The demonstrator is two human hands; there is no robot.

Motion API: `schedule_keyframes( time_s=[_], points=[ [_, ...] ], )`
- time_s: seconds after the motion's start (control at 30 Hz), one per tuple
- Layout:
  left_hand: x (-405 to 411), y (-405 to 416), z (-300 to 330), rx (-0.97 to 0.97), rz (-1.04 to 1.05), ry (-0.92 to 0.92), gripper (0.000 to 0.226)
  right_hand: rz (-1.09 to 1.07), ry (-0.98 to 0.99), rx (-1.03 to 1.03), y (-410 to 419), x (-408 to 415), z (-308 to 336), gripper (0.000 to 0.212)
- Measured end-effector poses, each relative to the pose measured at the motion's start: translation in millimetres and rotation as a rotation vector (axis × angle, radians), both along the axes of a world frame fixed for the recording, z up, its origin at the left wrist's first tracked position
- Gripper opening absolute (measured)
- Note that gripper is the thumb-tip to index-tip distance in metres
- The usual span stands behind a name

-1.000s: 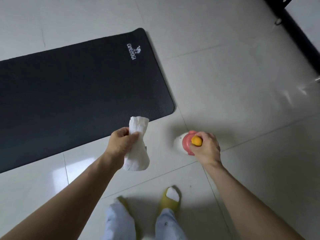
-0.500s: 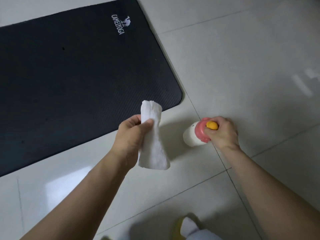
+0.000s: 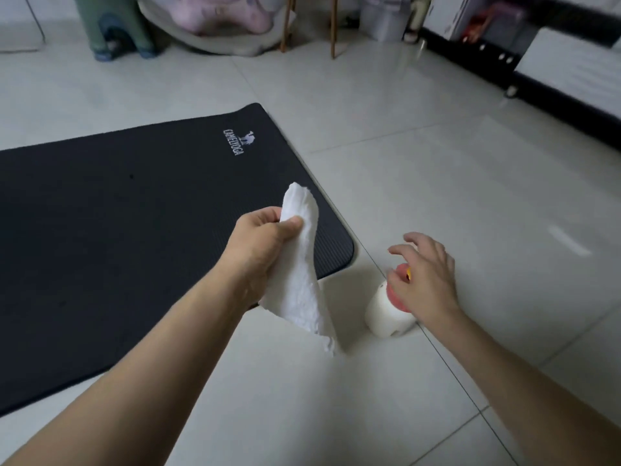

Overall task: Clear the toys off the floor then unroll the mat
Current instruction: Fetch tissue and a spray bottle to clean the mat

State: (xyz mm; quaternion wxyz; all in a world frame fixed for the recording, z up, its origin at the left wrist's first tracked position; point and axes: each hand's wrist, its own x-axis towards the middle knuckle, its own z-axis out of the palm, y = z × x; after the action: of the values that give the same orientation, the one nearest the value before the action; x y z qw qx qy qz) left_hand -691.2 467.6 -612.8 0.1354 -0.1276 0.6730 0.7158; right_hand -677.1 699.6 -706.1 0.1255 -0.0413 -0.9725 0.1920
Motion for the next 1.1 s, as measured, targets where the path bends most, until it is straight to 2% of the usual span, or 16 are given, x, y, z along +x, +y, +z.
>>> schedule_keyframes(
  time_s=[0.03, 0.1, 0.17, 0.23, 0.27, 0.33, 0.43, 0.57, 0.67, 0.73, 0.87, 0.93, 1.0, 1.1],
  points=[
    [0.0, -5.3, 8.3, 0.006, -0.005, 0.032, 0.014, 0.043, 0.040, -0.160, -15.7, 0.3, 2.4, 0.023],
    [4.3, -15.6, 24.6, 0.053, -0.009, 0.069, 0.018, -0.035, -0.102, -0.595, -49.1, 0.1, 3.1, 0.010],
    [12.9, -26.4, 37.1, 0.106, -0.020, 0.089, 0.020, -0.201, -0.442, -0.908, -80.4, 1.6, -5.2, 0.020],
    [20.7, -35.7, 44.9, 0.154, -0.042, 0.100, 0.020, -0.324, -0.807, -1.138, -103.8, 7.4, -20.5, 0.031],
    [25.6, -43.2, 48.1, 0.166, -0.041, 0.109, 0.021, -0.323, -0.944, -1.221, -118.2, 12.9, -30.4, 0.039],
    [29.1, -48.8, 53.7, 0.184, -0.054, 0.120, 0.021, -0.254, -1.065, -1.346, -136.5, 22.7, -46.8, 0.053],
    [34.0, -60.9, 56.9, 0.185, -0.010, 0.131, 0.018, -0.174, -1.150, -1.519, -172.0, 39.4, -52.4, 0.046],
    [36.2, -65.5, 56.4, 0.195, 0.011, 0.107, 0.015, -0.187, -1.241, -1.653, -189.6, 49.0, -50.7, 0.051],
    [32.9, -68.1, 52.3, 0.187, 0.023, 0.101, 0.016, -0.187, -1.165, -1.628, -185.3, 46.7, -48.0, 0.037],
    [28.3, -74.1, 45.7, 0.147, 0.085, 0.106, 0.016, -0.229, -1.030, -1.620, -174.5, 38.8, -46.0, 0.024],
    [18.7, -86.5, 11.4, -0.179, 0.303, 0.111, 0.009, -0.287, -0.631, -1.529, -128.0, 13.6, -37.3, 0.014],
    [18.6, -88.7, -9.0, -0.326, 0.364, 0.129, 0.034, -0.286, -0.483, -1.444, -106.0, 4.5, -27.1, 0.011],
    [18.5, -87.1, -22.1, -0.423, 0.302, 0.185, 0.048, -0.220, -0.395, -1.342, -95.8, -0.7, -13.8, 0.014],
    [17.3, -73.2, -35.2, -0.499, 0.153, 0.152, 0.051, -0.061, -0.328, -1.120, -103.4, -0.5, 6.5, 0.021]
  ],
)
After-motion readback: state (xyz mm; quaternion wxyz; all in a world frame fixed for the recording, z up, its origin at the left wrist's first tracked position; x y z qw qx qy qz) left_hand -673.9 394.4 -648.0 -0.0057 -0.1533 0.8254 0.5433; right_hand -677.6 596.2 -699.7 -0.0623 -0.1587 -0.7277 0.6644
